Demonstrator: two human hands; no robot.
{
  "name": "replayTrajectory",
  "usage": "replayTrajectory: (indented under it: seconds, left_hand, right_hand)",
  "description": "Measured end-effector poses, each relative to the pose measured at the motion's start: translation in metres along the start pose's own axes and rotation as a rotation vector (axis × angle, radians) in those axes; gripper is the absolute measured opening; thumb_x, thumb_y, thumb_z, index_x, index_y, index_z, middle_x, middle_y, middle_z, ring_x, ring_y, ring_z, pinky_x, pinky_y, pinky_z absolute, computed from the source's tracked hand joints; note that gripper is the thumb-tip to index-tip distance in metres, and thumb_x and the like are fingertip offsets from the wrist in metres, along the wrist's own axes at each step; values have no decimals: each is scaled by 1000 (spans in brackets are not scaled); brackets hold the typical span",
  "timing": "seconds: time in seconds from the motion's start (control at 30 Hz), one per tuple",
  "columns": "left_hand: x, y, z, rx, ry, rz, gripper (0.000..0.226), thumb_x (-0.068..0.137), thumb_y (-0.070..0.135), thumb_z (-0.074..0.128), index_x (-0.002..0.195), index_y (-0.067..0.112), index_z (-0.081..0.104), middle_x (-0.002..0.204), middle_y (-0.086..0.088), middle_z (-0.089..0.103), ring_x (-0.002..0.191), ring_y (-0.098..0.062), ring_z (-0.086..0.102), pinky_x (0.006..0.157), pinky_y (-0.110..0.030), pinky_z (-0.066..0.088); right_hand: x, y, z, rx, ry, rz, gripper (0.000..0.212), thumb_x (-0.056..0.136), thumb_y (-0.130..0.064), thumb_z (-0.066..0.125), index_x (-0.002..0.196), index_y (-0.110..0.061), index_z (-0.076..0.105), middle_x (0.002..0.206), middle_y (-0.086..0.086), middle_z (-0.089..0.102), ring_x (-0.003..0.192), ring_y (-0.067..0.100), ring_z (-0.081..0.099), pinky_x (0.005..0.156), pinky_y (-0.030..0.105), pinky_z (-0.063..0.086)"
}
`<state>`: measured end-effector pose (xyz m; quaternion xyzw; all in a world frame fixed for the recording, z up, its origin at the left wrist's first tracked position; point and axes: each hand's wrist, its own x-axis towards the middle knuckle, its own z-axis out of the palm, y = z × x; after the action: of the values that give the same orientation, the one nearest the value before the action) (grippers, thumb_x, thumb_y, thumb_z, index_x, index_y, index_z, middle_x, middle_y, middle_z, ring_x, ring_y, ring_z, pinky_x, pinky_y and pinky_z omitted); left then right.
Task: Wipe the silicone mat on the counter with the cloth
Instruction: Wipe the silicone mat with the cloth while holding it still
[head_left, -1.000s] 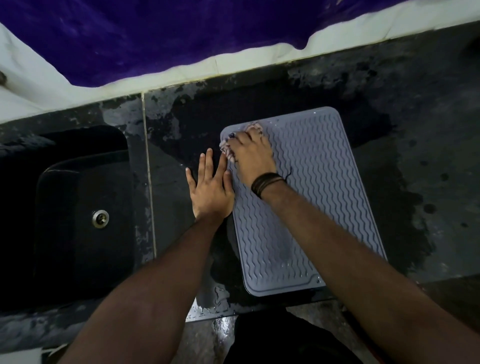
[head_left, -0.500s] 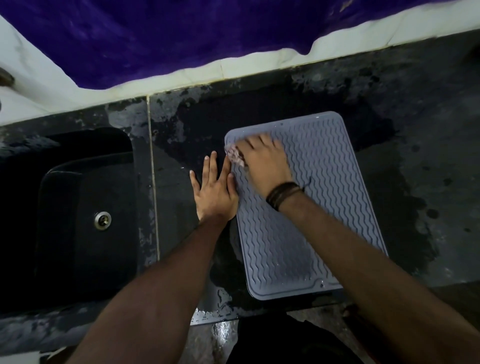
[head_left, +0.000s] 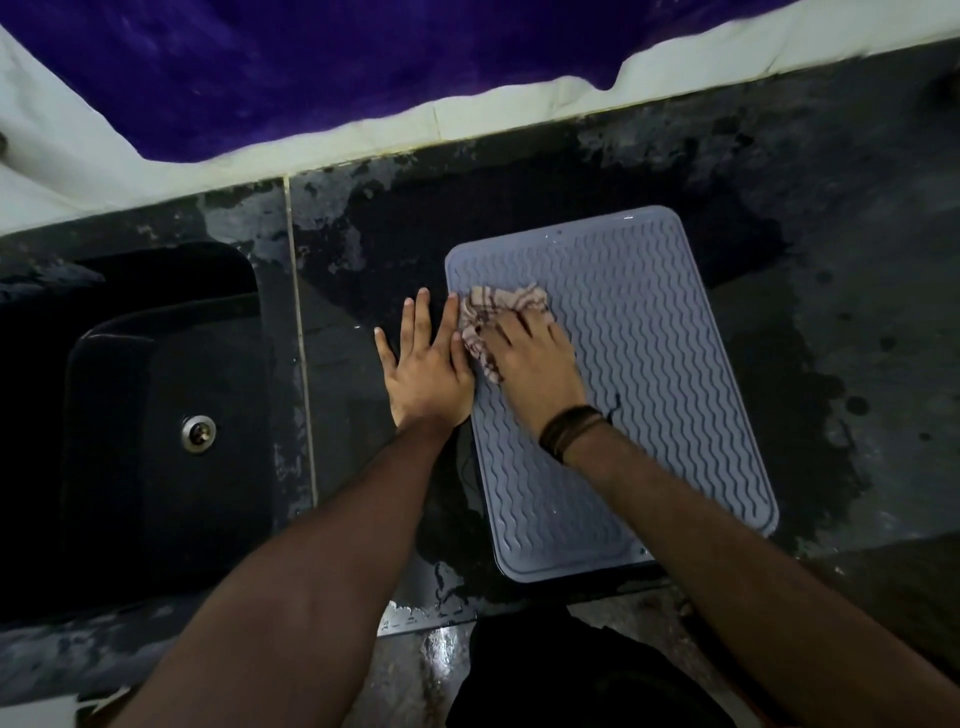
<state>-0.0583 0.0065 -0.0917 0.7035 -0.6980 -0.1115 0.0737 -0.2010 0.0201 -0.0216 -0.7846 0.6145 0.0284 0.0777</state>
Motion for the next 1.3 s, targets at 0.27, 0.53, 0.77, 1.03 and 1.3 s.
replayTrajectory:
  seconds: [0.27,0.53,0.77,1.03,1.3]
  left_hand:
    - [1,-3,1,15,-39,16,54,107,40,18,161,37,15,170,2,4,157,-16,-1,124,-57,-2]
    - [0,-4,3,32,-22,7,55,105,41,13,161,37,14,170,2,7,157,-17,2,124,-57,1]
    - [2,0,2,0,-28,-12,53,108,43,13,160,37,15,170,2,7,157,-16,0,124,-55,-5]
    - [2,-4,0,51,-65,13,54,107,43,10,161,37,8,170,1,1,157,-17,-5,124,-56,-5]
    - [1,0,0,31,-41,-14,54,107,44,11,160,37,14,170,2,7,157,-17,0,124,-55,-4]
  right_hand:
    - [-4,4,-21,94,44,54,45,85,-16,55,129,-21,54,131,5,54,126,27,44,102,43,36]
    - [-10,-3,4,62,36,7,48,86,-13,41,132,-16,54,134,6,52,129,33,42,105,47,36]
    - [-83,-1,12,65,-80,-41,51,85,-15,39,134,-20,52,142,4,46,129,30,41,103,45,32]
    - [-54,-14,1,143,45,71,46,76,-15,61,122,-19,57,125,6,56,122,29,48,97,44,39]
    - [-106,-13,25,63,-5,-58,49,80,-14,53,129,-16,55,137,7,49,124,33,45,99,48,38]
